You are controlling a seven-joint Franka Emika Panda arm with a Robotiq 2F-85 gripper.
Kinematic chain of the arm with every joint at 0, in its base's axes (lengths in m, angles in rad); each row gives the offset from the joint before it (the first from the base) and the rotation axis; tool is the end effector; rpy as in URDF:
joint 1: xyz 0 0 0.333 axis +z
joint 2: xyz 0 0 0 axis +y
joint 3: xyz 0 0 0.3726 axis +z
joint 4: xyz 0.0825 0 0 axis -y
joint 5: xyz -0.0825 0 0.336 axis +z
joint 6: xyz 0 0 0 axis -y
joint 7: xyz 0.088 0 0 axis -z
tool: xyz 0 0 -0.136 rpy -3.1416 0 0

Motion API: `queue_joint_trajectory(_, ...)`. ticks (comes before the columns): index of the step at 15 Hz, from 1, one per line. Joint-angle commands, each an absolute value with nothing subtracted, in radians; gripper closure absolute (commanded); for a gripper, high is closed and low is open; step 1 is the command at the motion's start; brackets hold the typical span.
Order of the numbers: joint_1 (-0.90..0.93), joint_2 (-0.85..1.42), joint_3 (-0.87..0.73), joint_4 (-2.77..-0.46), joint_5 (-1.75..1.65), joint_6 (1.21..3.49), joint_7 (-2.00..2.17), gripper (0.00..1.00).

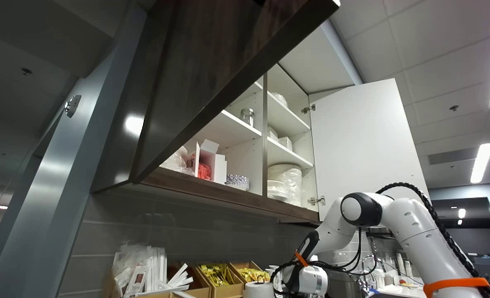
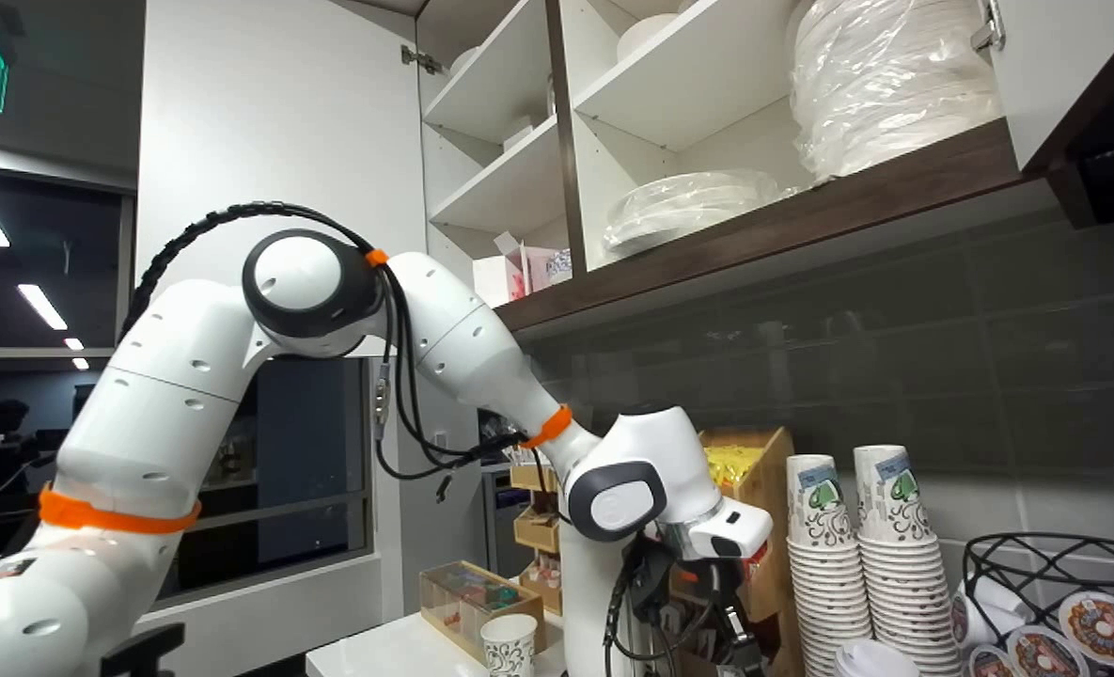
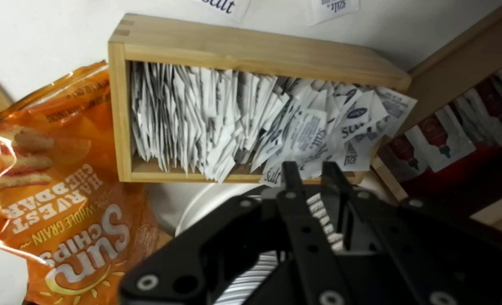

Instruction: Move the towel holder to the left

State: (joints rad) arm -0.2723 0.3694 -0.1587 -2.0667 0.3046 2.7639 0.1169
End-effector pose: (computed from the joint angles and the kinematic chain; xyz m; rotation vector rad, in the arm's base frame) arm 0.5608 -0.2601 0.3501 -2.8097 1.1750 -0.5342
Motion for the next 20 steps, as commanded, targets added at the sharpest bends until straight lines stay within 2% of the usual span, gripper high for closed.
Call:
queue_joint_trajectory(1,-0.285,0.385,-0.154,-2.038,0.318,2.734,0.128,0.47)
queue_joint_trajectory(7,-0.295,0.344,-0.170,-2.076,0.311,2.731,0.129,0.03)
queue_joint_trajectory(8,-0.296,0.336,-0.174,-2.084,0.310,2.730,0.129,0.00)
queue_joint_trajectory(20,-0.280,0.179,-0.271,-2.262,0.194,2.723,0.145,0.00)
